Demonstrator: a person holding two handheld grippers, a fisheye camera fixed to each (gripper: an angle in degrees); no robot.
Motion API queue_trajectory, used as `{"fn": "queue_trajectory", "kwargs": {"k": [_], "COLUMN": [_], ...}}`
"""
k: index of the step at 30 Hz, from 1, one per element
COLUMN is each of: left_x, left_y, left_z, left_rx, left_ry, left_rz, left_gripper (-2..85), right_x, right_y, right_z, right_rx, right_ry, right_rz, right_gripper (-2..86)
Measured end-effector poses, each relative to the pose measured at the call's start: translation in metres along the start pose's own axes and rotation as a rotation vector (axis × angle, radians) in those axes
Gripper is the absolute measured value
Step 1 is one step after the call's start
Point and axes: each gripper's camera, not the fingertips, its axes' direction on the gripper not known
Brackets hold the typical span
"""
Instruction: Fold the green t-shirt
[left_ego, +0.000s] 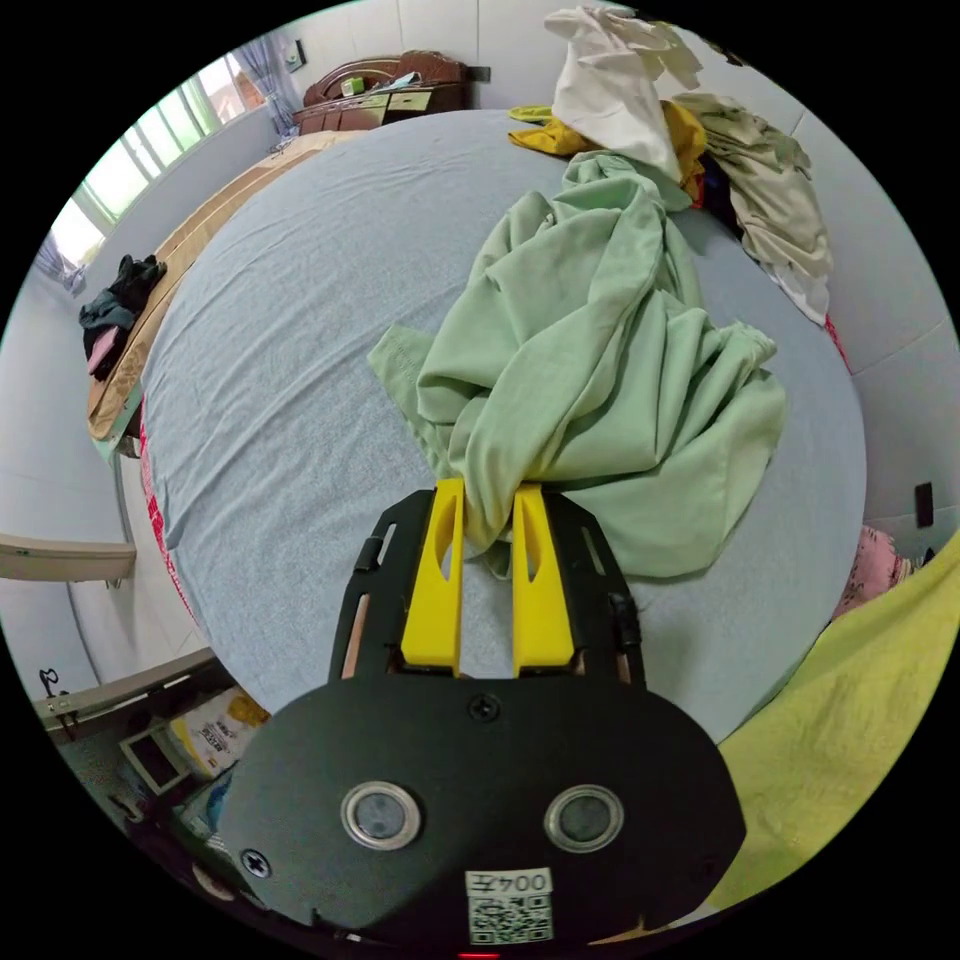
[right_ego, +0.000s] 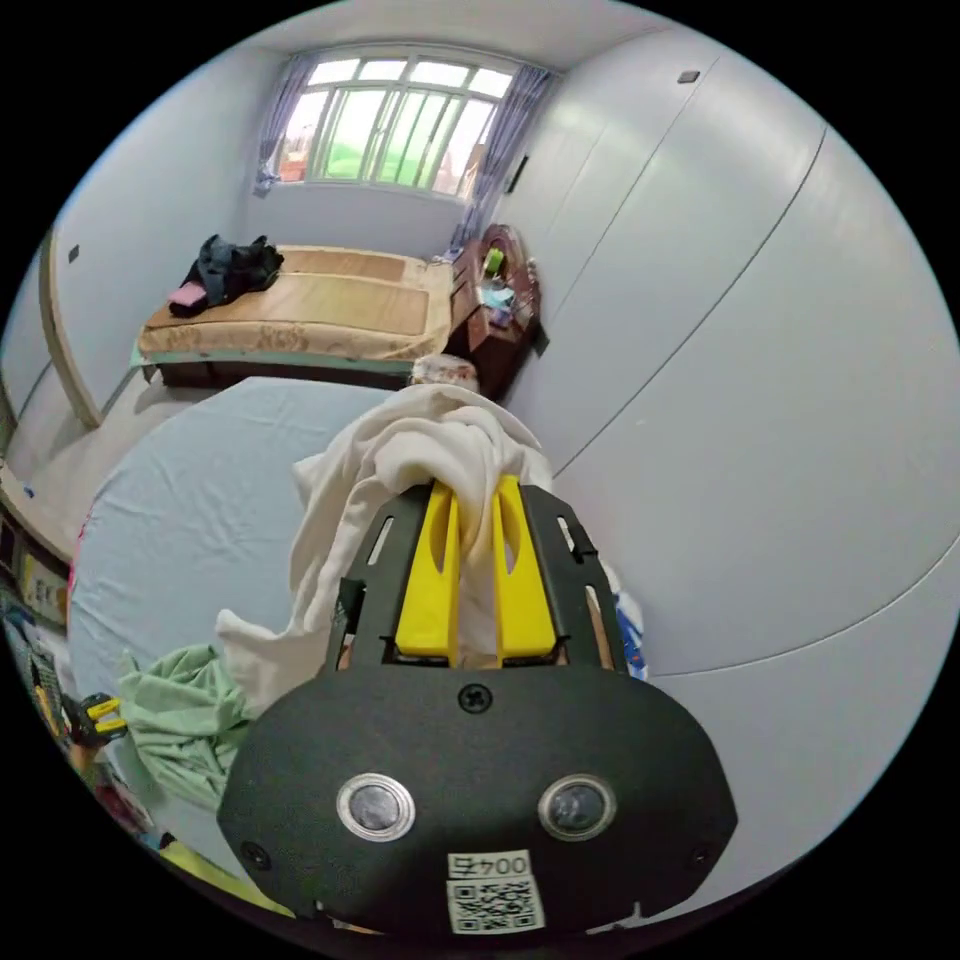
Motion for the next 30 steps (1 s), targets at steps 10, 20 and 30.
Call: {"fn": "queue_trajectory", "kwargs": {"k": [10,20,30], "left_x": [-0.025,-0.088,-0.117], "left_y": [-0.017,-0.027,-0.043], "left_z": [-0.003,-0.048,-0.188], "left_rx": [-0.016,-0.057,0.171], "left_ry": [-0.031,0.296,0.825], "left_rz": [0.027,0.126,0.321], "left_gripper": [7.3,3.7,3.8], "right_x": [-0.048,-0.174,-0.276], "right_y": [0.071,0.361,0.51], "right_z": [-0.022,-0.199,-0.401], "right_rx": [-0.203,-0.416,-0.181], "right_ry": [-0.198,-0.647,-0.721], "right_rz": [-0.068,-0.15,0.127], "right_gripper": [7.8,13.4,16.3]}}
